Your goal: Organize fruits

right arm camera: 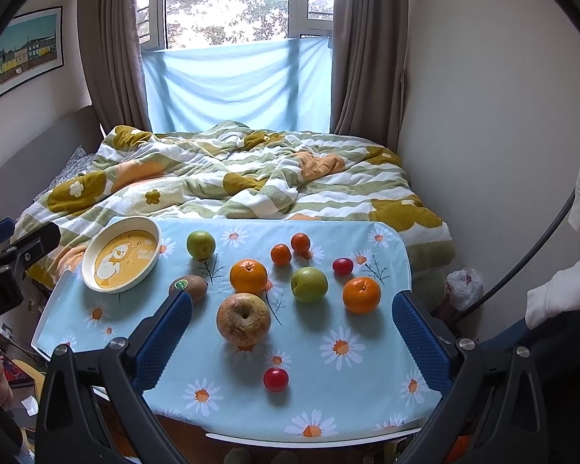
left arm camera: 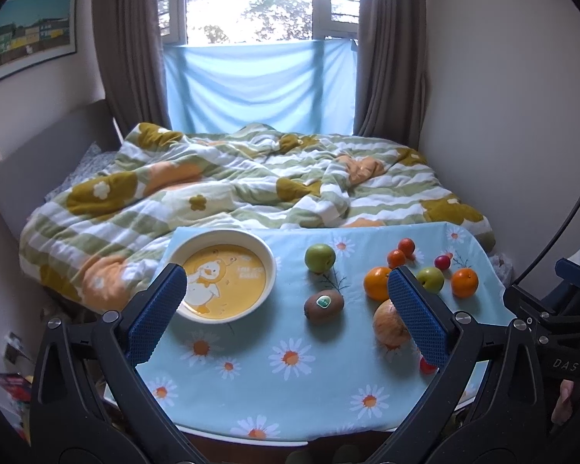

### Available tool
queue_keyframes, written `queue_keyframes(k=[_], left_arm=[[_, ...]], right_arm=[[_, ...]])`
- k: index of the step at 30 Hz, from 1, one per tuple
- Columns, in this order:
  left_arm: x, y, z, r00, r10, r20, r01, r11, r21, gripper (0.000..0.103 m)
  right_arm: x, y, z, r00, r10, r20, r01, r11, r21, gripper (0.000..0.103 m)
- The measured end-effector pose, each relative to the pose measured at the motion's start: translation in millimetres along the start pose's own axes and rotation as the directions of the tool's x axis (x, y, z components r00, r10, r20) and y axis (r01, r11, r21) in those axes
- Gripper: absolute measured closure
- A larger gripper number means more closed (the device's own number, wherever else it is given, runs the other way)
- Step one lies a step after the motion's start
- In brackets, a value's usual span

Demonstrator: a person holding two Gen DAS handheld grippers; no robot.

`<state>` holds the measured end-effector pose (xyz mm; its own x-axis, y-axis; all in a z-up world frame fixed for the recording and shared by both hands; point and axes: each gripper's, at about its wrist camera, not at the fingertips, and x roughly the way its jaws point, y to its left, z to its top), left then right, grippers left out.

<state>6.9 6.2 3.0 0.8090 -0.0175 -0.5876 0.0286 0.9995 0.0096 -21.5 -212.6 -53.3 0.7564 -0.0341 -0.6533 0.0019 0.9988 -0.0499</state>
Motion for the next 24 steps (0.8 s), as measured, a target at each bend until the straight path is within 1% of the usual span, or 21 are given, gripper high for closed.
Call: queue_keyframes(k=[20,24], left_arm=[[-5.4,4.0,-5.5,1.000,0.004,0.015,-0.004,1.000,0.001,0.000],[-10.0,5.5,-6.0,1.000,-0.005,0.021,0.005,1.000,0.001,0.000]], right_arm=[[-2.6,0.0,0.2,1.000,0.007,-0.001,-0.007,1.000,0.005,0.000],[-3.0,0.2,0.6,1.000,0.005,0.001,-0.005,1.000,0.005,0.000]])
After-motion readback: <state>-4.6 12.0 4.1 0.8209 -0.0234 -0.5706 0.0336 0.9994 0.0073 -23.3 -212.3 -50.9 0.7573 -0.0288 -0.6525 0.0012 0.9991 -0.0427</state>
